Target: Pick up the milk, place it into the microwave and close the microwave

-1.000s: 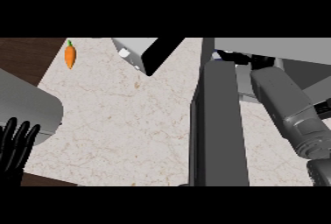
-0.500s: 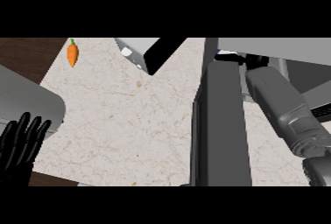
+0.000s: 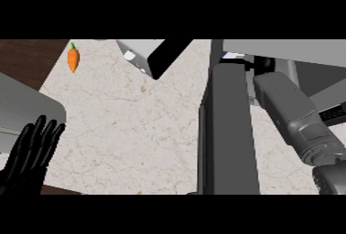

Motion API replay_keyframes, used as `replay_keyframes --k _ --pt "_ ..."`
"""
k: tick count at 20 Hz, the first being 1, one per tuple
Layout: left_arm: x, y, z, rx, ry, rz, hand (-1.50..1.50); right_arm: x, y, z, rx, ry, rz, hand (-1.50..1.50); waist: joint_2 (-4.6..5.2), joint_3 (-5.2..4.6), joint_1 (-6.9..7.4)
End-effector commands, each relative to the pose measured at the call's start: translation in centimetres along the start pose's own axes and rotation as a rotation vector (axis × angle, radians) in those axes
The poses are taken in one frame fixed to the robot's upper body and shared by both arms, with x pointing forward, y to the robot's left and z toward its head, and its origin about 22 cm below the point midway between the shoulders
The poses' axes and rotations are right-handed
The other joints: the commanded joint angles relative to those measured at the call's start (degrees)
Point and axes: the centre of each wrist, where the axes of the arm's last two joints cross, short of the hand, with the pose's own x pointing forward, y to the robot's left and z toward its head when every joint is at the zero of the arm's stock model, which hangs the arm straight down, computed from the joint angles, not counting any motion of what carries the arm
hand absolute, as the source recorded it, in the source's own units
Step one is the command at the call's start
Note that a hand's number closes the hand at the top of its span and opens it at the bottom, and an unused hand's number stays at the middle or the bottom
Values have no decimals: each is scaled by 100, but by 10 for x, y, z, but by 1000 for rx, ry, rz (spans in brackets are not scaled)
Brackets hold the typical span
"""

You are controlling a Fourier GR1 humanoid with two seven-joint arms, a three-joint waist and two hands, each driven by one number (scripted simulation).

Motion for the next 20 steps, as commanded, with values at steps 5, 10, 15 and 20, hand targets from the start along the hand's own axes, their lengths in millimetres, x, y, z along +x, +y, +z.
replay_keyframes --k 5,10,15,20 --pt "-3 -15 -8 -20 -5 -2 -150 -12 -7 5 -6 17 -18 -150 -33 -2 -94" --pt "-3 -16 -1 -32 21 -14 -150 -22 -13 9 11 14 -39 -150 -97 -4 -100" --pt "-2 -25 -3 -33 0 9 -150 -39 -23 19 70 26 -81 -150 -129 -3 -175" --pt "-8 -29 -11 -33 -3 5 -150 -46 -15 30 57 25 -135 -150 -140 -6 -299"
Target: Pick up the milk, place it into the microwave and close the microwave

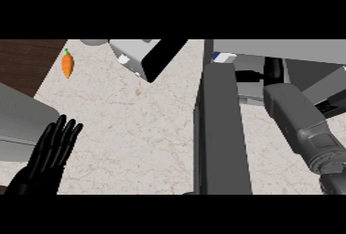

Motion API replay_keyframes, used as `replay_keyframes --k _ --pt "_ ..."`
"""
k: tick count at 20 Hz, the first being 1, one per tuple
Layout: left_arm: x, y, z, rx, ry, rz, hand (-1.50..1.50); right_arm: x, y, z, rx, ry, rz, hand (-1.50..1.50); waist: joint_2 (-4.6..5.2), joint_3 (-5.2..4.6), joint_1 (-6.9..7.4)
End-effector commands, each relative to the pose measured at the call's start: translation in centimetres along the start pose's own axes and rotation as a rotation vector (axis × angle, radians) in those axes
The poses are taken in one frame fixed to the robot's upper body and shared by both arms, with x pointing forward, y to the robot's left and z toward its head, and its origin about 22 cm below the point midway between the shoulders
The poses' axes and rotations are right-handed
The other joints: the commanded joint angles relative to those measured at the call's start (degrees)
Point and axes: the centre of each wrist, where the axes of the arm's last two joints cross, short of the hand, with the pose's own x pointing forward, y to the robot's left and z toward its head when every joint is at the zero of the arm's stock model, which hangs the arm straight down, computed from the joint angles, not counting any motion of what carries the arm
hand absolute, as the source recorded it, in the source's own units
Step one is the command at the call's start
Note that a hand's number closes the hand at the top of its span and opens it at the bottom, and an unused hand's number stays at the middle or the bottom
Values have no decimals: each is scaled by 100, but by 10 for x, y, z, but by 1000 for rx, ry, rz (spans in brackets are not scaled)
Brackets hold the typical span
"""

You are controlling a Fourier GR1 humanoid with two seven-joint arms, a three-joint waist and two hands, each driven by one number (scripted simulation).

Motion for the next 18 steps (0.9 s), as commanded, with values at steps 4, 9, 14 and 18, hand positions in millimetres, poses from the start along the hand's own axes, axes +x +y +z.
replay_keyframes --k 4,9,14,18 --pt "-6 -14 -6 -22 20 19 -150 -15 1 14 14 15 -64 -150 -66 -4 -158" --pt "-16 -15 -4 -39 49 12 -150 -27 5 28 61 10 -136 -150 -141 -13 -293" --pt "-22 -19 -2 -107 106 43 -150 -52 8 59 105 0 -251 -150 -207 -17 -438" --pt "-30 -23 -19 -184 117 43 -150 -56 26 75 128 4 -310 -150 -255 -24 -557"
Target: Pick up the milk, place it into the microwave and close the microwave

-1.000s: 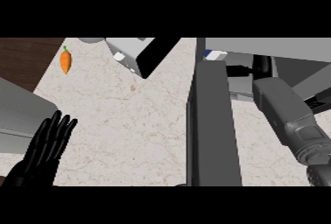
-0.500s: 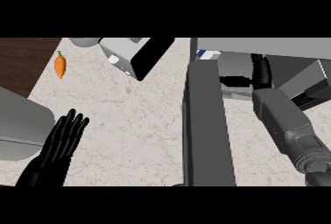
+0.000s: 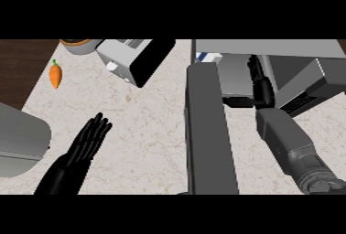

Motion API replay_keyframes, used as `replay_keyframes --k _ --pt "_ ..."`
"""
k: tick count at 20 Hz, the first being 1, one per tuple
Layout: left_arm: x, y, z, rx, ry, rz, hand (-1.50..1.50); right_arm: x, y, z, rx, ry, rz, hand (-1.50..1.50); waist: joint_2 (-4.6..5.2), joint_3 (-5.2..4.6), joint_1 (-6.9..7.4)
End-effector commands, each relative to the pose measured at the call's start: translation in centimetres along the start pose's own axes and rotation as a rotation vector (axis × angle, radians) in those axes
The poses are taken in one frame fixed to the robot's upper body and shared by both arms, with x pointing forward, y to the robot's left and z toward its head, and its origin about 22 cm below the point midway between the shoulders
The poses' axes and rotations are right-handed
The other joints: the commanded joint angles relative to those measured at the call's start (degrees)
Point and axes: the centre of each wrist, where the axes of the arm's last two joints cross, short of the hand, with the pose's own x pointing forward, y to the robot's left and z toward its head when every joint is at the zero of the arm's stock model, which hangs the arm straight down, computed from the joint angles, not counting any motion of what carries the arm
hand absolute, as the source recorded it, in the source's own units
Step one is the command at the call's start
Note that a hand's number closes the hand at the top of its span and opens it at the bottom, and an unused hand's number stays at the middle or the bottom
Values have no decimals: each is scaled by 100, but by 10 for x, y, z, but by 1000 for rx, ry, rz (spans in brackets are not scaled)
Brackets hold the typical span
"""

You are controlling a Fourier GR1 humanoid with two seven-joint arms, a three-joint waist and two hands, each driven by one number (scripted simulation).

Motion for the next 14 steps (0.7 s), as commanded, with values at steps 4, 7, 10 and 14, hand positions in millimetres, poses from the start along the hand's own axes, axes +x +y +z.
replay_keyframes --k 4,7,10,14 --pt "-23 2 -20 -150 44 -8 150 -24 6 35 40 5 -85 -150 -82 -12 -203" --pt "-27 -34 -21 -228 41 -26 150 -32 -6 47 32 -15 -93 -150 -128 -15 -259" --pt "-36 -36 -37 -237 49 -72 150 -41 -15 63 52 -28 -98 -150 -147 -18 -318" --pt "-41 -19 -53 -233 116 -66 150 -44 -21 77 84 -29 -116 -150 -189 -26 -427"
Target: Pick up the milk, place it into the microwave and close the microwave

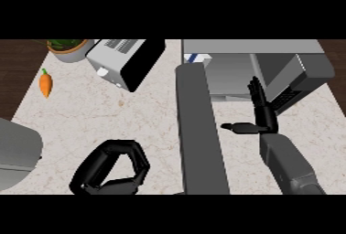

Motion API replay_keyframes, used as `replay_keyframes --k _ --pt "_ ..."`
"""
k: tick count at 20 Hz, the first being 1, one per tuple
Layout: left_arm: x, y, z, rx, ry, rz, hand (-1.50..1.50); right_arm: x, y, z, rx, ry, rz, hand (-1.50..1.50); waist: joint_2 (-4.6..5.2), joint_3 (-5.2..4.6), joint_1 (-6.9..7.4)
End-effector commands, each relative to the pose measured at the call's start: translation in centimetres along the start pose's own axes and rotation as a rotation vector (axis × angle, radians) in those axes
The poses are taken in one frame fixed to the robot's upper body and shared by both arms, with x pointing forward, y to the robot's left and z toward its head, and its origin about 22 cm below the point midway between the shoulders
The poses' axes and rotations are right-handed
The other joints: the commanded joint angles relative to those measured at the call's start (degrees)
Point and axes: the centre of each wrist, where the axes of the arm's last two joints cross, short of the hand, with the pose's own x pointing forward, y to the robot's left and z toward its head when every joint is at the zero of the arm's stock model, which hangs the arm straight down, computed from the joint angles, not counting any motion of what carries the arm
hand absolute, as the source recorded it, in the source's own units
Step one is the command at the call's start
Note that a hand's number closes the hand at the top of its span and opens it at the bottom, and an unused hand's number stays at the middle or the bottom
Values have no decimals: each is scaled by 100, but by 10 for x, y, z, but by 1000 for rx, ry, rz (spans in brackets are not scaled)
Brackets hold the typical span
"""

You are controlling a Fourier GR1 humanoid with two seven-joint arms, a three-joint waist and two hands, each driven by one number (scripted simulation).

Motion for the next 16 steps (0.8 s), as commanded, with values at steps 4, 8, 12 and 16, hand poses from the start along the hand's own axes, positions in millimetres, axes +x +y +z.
replay_keyframes --k 4,8,12,16 --pt "-31 -18 -27 -72 70 -91 150 -4 -18 32 36 -5 -10 -150 -55 -14 -183" --pt "-30 -34 -33 -215 129 -91 150 -4 -34 64 45 -22 -5 -150 -63 -14 -200" --pt "-60 -64 -46 -249 151 -85 150 9 -44 79 54 -49 7 -150 -45 -21 -295" --pt "-74 -68 -55 -310 164 -23 150 39 -53 90 38 -67 -11 -150 -35 -21 -280"
